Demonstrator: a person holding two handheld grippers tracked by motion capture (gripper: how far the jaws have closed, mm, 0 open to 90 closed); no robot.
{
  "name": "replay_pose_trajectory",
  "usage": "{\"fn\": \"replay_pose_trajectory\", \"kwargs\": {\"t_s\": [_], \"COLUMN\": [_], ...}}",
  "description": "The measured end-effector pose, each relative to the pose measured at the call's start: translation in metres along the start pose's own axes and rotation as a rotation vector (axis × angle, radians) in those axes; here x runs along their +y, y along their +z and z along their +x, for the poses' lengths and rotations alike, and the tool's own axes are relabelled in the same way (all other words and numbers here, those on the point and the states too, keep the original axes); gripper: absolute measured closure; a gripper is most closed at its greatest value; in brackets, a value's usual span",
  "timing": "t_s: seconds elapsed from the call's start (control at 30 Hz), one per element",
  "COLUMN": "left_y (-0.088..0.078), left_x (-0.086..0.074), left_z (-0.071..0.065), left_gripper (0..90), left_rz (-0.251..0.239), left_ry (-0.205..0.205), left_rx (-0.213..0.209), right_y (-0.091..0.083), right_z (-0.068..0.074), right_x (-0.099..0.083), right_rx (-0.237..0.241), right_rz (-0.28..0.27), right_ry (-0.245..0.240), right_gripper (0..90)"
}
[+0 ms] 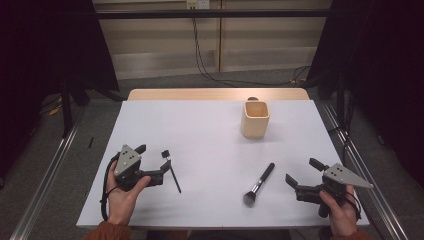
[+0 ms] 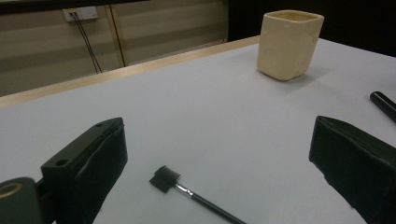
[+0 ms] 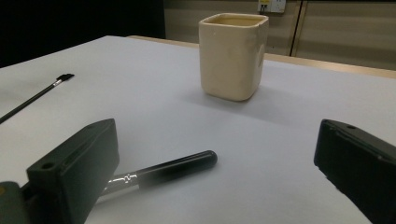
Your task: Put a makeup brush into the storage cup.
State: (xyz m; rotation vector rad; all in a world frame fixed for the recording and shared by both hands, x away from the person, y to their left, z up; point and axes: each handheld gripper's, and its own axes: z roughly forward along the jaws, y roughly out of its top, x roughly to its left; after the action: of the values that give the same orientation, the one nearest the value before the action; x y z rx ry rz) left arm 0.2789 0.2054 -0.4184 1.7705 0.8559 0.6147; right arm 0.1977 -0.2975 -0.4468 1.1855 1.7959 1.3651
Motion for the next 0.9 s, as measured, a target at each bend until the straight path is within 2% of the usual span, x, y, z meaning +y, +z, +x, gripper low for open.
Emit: {"fn": "replay_pose_trajectory", "kwargs": {"t_s": [0.13, 0.2, 0.27, 0.3, 0.37, 0.43, 0.53, 0.63, 0.73, 0.8, 0.83, 0.9], "left_y": [0.01, 0.015, 0.02, 0.022, 0.026, 0.03, 0.033, 0.036, 0.038, 0.038, 0.039, 0.039], "left_x": [0.007, 0.01, 0.012, 0.013, 0.014, 0.015, 0.016, 0.018, 0.02, 0.02, 0.021, 0.022], "left_z": [0.001, 0.002, 0.002, 0.002, 0.002, 0.002, 0.002, 0.003, 0.001, 0.0, -0.001, -0.001], "left_gripper": [4.5, 4.8, 4.7, 4.7, 5.5, 6.9, 6.9, 7.0, 5.9, 5.7, 5.6, 5.7], "left_rz": [-0.004, 0.014, 0.024, 0.036, 0.056, 0.071, 0.118, 0.16, 0.209, 0.224, 0.249, 0.286], "left_ry": [-0.025, -0.017, -0.029, -0.035, -0.03, -0.049, -0.026, -0.055, -0.016, -0.013, 0.009, 0.018], "left_rx": [0.001, 0.001, -0.005, -0.011, 0.001, -0.019, -0.005, -0.012, -0.042, -0.036, -0.03, -0.023], "right_y": [0.001, 0.002, 0.003, 0.003, 0.003, 0.003, 0.003, 0.002, 0.001, 0.001, 0.001, 0.001], "right_z": [0.001, 0.001, 0.001, 0.001, 0.001, 0.001, 0.0, -0.001, 0.0, 0.0, 0.0, 0.0], "right_x": [0.0, 0.0, 0.0, 0.0, 0.0, 0.0, 0.0, 0.0, -0.001, -0.001, -0.001, -0.001], "right_rx": [0.007, 0.009, 0.011, 0.011, 0.013, 0.012, 0.008, 0.006, 0.005, 0.005, 0.004, 0.005], "right_rz": [0.0, 0.004, 0.004, 0.005, 0.006, 0.006, 0.007, 0.007, 0.008, 0.007, 0.008, 0.009], "right_ry": [0.007, 0.009, 0.009, 0.008, 0.006, 0.006, 0.008, 0.005, 0.008, 0.01, 0.009, 0.009], "right_gripper": [0.0, 0.0, 0.0, 0.0, 0.0, 0.0, 0.0, 0.0, 0.0, 0.0, 0.0, 0.0]}}
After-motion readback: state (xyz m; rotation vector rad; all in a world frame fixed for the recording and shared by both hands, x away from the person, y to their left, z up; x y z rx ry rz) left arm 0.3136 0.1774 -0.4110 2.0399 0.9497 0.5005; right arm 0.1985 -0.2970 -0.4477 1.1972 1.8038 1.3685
